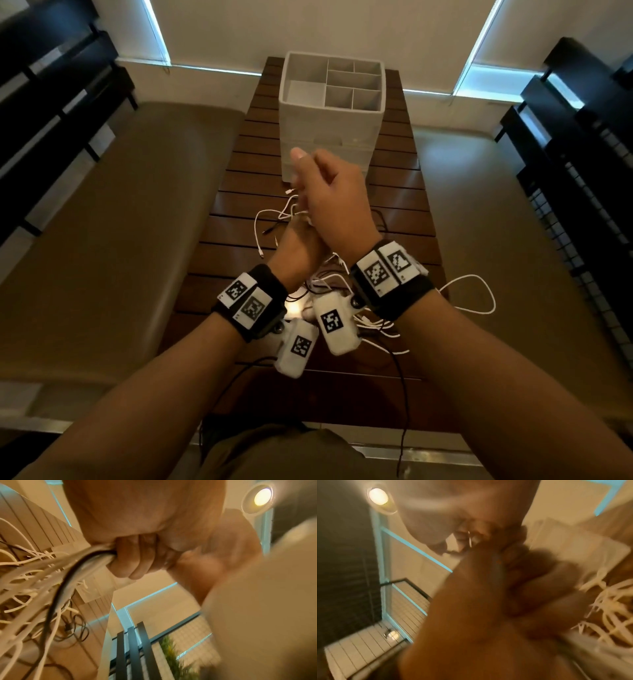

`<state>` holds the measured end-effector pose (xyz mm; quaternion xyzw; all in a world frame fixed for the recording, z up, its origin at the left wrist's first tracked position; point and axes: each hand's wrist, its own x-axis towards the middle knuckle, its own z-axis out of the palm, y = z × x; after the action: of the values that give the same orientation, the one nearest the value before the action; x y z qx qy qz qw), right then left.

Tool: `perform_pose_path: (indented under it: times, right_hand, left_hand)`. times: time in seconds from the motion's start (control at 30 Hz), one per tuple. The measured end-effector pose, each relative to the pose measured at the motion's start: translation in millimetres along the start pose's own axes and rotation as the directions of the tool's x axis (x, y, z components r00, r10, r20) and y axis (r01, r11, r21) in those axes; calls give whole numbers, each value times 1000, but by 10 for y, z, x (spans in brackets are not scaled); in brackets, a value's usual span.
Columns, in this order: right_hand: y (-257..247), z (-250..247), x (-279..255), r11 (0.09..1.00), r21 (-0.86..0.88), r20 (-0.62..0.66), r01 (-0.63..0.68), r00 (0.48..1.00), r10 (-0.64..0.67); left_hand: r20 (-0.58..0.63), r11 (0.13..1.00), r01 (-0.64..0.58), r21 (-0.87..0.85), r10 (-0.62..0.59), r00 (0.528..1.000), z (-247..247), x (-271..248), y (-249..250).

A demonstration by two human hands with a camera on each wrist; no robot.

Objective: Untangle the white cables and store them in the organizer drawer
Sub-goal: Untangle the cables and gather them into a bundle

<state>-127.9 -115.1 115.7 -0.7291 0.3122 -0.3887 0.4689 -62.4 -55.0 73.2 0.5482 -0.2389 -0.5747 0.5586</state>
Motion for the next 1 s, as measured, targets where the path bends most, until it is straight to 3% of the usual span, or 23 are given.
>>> perform_pose_path:
  times: [0.03, 0.07, 0.13, 0.17, 0.23, 0.3, 0.47, 0.67, 0.73, 0.83, 0.87, 0.93, 1.0]
  right_hand:
    - [44, -1, -21, 995, -90, 33, 29, 999, -26]
    - [110, -6, -59, 993, -119, 80, 5, 997, 5]
    - [238, -24, -168, 990, -39, 236, -139, 961, 144]
    - [314, -37, -228, 981, -15, 330, -193, 925, 187]
    - [445, -39, -335, 974, -68, 494, -215, 841, 220]
    - [555, -19, -383, 971, -180, 565, -157, 791, 233]
    - [843, -160, -379, 890, -447, 506, 86, 845, 172]
    - [1202, -686, -395, 697, -716, 353, -34, 844, 404]
    - [1207, -800, -354, 652, -757, 299, -48, 862, 410]
    - [991, -845, -212, 633, -774, 268, 29, 920, 285]
    - [887, -820, -151, 622, -780, 278, 63, 926, 255]
    - [693, -728, -50, 587, -800, 309, 123, 923, 229]
    - [522, -621, 6, 570, -806, 331, 162, 921, 207]
  left_hand:
    - [-36, 988, -148, 43, 150, 988, -20, -4, 33]
    - [-67, 979, -203, -32, 200, 977, -63, 30, 98]
    - [-121, 968, -218, -122, 203, 972, -220, 111, 240]
    - [-72, 969, -206, -138, 197, 978, -287, 145, 295]
    - [22, 953, -220, -210, 229, 973, -369, 118, 364]
    - [39, 955, -224, -195, 235, 971, -406, 86, 428]
    - [-43, 960, -210, -186, 206, 978, -522, 7, 540]
    - [-204, 956, -252, -154, 219, 954, -862, -49, 641]
    - [-206, 975, -213, -65, 196, 959, -879, -43, 618]
    - [-137, 959, -202, 199, 231, 963, -726, -42, 500]
    - [-68, 912, -239, 332, 276, 959, -652, -29, 450]
    - [114, 727, -319, 608, 318, 941, -511, 3, 360]
    - [243, 606, -359, 710, 267, 932, -401, 40, 276]
